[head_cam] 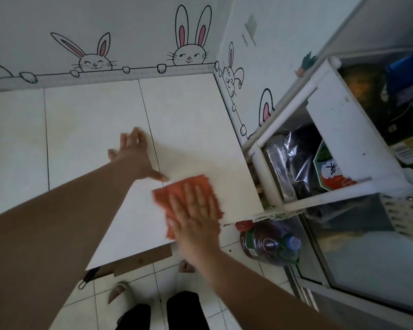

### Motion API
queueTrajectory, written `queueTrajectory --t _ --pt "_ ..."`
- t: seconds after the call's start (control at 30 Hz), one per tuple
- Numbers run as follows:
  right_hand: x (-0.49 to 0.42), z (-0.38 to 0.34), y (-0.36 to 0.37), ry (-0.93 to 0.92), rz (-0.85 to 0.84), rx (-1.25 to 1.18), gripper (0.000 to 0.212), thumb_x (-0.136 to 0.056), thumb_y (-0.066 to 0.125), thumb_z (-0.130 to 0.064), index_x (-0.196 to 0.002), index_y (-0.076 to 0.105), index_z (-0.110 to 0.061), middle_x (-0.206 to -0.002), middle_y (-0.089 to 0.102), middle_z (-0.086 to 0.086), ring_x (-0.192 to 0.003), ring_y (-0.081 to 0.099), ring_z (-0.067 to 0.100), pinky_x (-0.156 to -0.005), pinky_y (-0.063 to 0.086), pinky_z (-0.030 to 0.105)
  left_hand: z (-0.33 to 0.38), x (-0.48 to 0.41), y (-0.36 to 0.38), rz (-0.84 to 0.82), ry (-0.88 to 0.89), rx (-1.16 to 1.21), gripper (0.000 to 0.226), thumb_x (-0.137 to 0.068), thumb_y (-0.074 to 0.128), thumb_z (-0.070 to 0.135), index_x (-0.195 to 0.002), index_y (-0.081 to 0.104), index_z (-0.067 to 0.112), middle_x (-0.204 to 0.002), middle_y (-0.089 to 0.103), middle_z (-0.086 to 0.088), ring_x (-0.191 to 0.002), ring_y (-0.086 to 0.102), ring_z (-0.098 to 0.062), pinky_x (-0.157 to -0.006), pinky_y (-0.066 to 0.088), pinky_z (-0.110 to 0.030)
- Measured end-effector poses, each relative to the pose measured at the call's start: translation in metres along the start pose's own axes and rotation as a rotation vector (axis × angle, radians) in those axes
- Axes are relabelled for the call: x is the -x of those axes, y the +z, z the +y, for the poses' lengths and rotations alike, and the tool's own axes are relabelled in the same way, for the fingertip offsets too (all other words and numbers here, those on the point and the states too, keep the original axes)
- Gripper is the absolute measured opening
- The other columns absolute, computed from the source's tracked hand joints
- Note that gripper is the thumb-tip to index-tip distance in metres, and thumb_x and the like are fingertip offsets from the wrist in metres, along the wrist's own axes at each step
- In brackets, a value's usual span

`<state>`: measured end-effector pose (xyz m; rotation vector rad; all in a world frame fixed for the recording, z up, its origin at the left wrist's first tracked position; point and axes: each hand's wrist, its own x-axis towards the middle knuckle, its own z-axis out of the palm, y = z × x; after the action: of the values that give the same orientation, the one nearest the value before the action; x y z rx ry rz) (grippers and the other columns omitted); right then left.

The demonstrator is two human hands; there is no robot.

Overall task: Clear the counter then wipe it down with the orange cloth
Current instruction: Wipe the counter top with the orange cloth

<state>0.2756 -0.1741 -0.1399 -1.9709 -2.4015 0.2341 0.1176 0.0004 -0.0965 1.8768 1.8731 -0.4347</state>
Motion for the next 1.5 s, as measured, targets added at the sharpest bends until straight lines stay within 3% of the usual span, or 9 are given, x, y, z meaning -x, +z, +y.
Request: queueTrajectory --t 0.2,0.33,0.43,0.6,0.73,1.0,1.13,1.3,1.5 --pt "-0.014 0.058 -0.01 -0.312 -0.082 0.184 0.057 -0.096 0.025 -0.043 -0.151 0.012 -0.036 -0.162 0.001 0.001 -0.147 -0.007 0.033 -0.117 0.005 0.056 -0.002 0.0 0.0 -0.014 -0.001 0.014 0.154 -0.035 0.077 0.076 -0.148 -0.011 0.018 -0.154 -0.01 0.009 -0.144 -0.007 -0.021 -0.104 0.029 -0.057" --pt "-0.035 0.117 -0.023 0.221 -0.072 0.11 0.059 -0.096 0.01 -0.052 -0.15 -0.006 -0.034 -0.162 -0.007 0.004 -0.146 -0.016 0.029 -0.119 -0.002 0.048 -0.003 0.002 0.001 -0.01 0.01 0.01 0.156 -0.036 0.076 0.076 -0.148 -0.015 0.016 -0.156 -0.013 0.009 -0.145 -0.007 -0.022 -0.105 0.028 -0.057" --pt "-0.044 0.081 -0.019 0.392 -0.04 0.018 0.06 -0.098 0.011 -0.051 -0.15 -0.01 -0.03 -0.16 -0.013 0.006 -0.145 -0.018 0.03 -0.118 -0.003 0.05 -0.002 0.002 0.001 -0.015 0.006 0.014 0.155 -0.038 0.077 0.075 -0.148 -0.016 0.016 -0.156 -0.015 0.009 -0.145 -0.01 -0.023 -0.106 0.026 -0.058" --pt "-0.016 -0.003 0.002 -0.052 -0.036 -0.009 0.062 -0.097 0.015 -0.046 -0.153 0.001 -0.023 -0.162 -0.004 0.006 -0.147 -0.009 0.03 -0.117 0.008 0.057 -0.002 0.0 0.002 -0.009 -0.002 0.007 0.154 -0.038 0.077 0.075 -0.148 -0.013 0.017 -0.156 -0.015 0.008 -0.145 -0.007 -0.023 -0.106 0.027 -0.058" --pt "-0.012 0.056 -0.009 -0.402 -0.022 0.129 0.063 -0.096 0.028 -0.036 -0.152 0.003 -0.029 -0.162 0.0 0.001 -0.148 -0.004 0.03 -0.117 0.009 0.057 -0.003 0.0 0.003 0.018 0.015 0.02 0.153 -0.034 0.076 0.077 -0.148 -0.007 0.018 -0.155 -0.009 0.007 -0.144 -0.003 -0.024 -0.104 0.03 -0.058" --pt "-0.063 0.069 -0.015 0.414 0.025 -0.01 0.064 -0.099 0.018 -0.05 -0.152 -0.007 -0.023 -0.161 -0.009 0.005 -0.146 -0.015 0.029 -0.118 -0.005 0.05 -0.002 0.002 0.002 0.032 0.012 0.015 0.149 -0.037 0.076 0.076 -0.149 -0.004 0.018 -0.154 -0.01 0.008 -0.144 -0.003 -0.021 -0.101 0.032 -0.052" --pt "-0.067 0.006 -0.008 0.021 -0.055 0.007 0.064 -0.098 0.013 -0.047 -0.152 -0.006 -0.02 -0.161 -0.007 0.004 -0.146 -0.015 0.029 -0.118 -0.002 0.052 0.001 0.006 -0.002 -0.019 -0.018 0.041 0.146 -0.047 0.08 0.066 -0.149 -0.012 0.016 -0.156 -0.017 0.005 -0.145 -0.011 -0.022 -0.11 0.023 -0.055" --pt "-0.07 -0.005 -0.01 -0.099 -0.12 0.035 0.066 -0.099 0.018 -0.048 -0.151 -0.011 -0.02 -0.161 -0.012 0.004 -0.146 -0.018 0.028 -0.118 -0.002 0.052 -0.02 0.001 -0.024 -0.082 -0.004 0.46 0.127 -0.058 0.089 0.027 -0.151 0.003 0.019 -0.156 0.012 -0.005 -0.143 0.017 -0.027 -0.116 0.022 -0.043" --pt "-0.111 -0.019 -0.014 -0.163 -0.153 0.037 0.066 -0.098 0.017 -0.051 -0.151 -0.013 -0.025 -0.16 -0.017 -0.001 -0.145 -0.021 0.025 -0.117 -0.009 0.049 -0.067 0.01 -0.021 0.143 -0.066 0.217 0.101 -0.071 0.072 0.051 -0.15 0.012 0.031 -0.16 -0.003 0.009 -0.147 -0.01 -0.017 -0.117 -0.002 -0.052"
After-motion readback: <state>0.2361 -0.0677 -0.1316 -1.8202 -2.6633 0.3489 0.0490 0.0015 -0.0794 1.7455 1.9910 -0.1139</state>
